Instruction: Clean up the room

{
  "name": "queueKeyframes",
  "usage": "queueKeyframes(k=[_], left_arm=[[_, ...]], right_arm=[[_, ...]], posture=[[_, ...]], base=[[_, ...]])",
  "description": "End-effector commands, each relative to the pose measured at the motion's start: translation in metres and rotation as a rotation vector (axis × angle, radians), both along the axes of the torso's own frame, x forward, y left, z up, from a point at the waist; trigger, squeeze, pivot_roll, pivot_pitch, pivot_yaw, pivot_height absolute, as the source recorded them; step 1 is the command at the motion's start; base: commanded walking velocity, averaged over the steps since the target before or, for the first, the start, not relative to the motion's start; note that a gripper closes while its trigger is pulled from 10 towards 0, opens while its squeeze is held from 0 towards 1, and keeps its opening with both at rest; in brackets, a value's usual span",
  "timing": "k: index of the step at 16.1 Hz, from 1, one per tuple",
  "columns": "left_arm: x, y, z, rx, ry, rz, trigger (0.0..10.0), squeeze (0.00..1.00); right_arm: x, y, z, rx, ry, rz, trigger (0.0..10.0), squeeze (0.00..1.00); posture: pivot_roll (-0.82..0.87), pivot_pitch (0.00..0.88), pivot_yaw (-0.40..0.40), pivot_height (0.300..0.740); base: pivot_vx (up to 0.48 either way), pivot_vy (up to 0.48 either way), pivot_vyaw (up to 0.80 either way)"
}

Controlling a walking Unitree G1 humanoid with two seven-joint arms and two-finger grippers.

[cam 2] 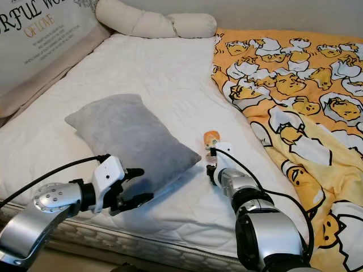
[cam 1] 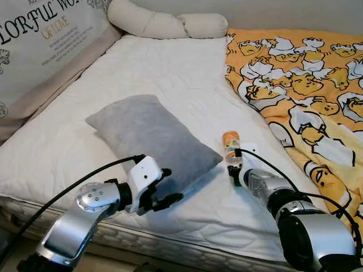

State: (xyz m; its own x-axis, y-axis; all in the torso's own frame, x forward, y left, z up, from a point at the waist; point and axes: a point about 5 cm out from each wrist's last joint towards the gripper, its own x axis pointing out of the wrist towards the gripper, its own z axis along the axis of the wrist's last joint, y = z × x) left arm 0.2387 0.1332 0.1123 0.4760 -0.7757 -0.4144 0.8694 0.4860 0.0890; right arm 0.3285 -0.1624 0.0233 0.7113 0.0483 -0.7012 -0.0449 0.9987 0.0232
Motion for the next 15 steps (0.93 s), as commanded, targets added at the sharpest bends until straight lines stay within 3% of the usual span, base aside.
queueKeyframes(k=[1,3,5,6,7,8,9,10,11,13,15], left_arm=[[0.004,0.005,0.004,-0.015,-0.008,0.047,10.0,0.00],[0.004,0.005,0.003,-0.026,-0.007,0.069,10.0,0.00],[0.005,0.004,0.003,-0.066,-0.028,0.137,10.0,0.00],[0.009,0.005,0.004,-0.095,-0.052,0.198,10.0,0.00],[0.016,0.009,0.008,-0.139,-0.100,0.327,10.0,0.00],[0.019,0.012,0.010,-0.152,-0.130,0.390,10.0,0.00],[0.022,0.018,0.014,-0.144,-0.199,0.489,10.0,0.00],[0.022,0.018,0.014,-0.144,-0.199,0.489,10.0,0.00],[0.016,0.025,0.019,-0.145,-0.251,0.586,10.0,0.00],[0.012,0.028,0.022,-0.166,-0.259,0.639,10.0,0.00],[0.008,0.028,0.025,-0.182,-0.273,0.701,10.0,0.00]], right_arm=[[-0.003,-0.009,-0.003,0.027,-0.008,-0.068,0.0,0.00],[0.001,-0.016,0.002,0.086,-0.061,-0.141,0.0,0.00],[0.009,-0.033,0.017,0.183,-0.215,-0.250,0.0,0.00],[0.012,-0.037,0.025,0.231,-0.297,-0.280,0.0,0.00],[0.013,-0.048,0.039,0.316,-0.454,-0.347,0.0,0.00],[0.011,-0.052,0.045,0.344,-0.520,-0.362,0.1,0.00],[0.002,-0.057,0.058,0.364,-0.628,-0.366,10.0,0.00],[0.002,-0.057,0.058,0.364,-0.628,-0.366,10.0,0.00],[-0.025,-0.041,0.084,0.309,-0.768,-0.184,10.0,0.00],[-0.040,-0.023,0.092,0.254,-0.803,-0.033,10.0,0.00],[-0.056,-0.001,0.101,0.257,-0.821,0.099,10.0,0.00]], posture=[[0.04,0.000,0.066,0.740],[0.03,0.000,0.071,0.740],[0.02,0.000,0.073,0.740],[0.01,0.000,0.086,0.740],[0.00,0.000,0.095,0.740],[-0.01,0.000,0.106,0.740],[-0.02,0.000,0.114,0.740],[-0.02,0.000,0.114,0.740],[-0.04,0.000,0.122,0.740],[-0.04,0.000,0.128,0.740],[-0.05,0.000,0.134,0.740]], base=[[0.000,0.000,0.00],[0.000,0.000,0.00],[0.000,0.000,0.00],[0.000,0.000,0.00],[0.000,0.000,0.00],[0.000,0.000,0.00],[0.000,0.000,0.00],[0.000,0.000,0.00],[0.000,0.000,0.00],[0.000,0.000,0.00],[0.000,0.000,0.80]])
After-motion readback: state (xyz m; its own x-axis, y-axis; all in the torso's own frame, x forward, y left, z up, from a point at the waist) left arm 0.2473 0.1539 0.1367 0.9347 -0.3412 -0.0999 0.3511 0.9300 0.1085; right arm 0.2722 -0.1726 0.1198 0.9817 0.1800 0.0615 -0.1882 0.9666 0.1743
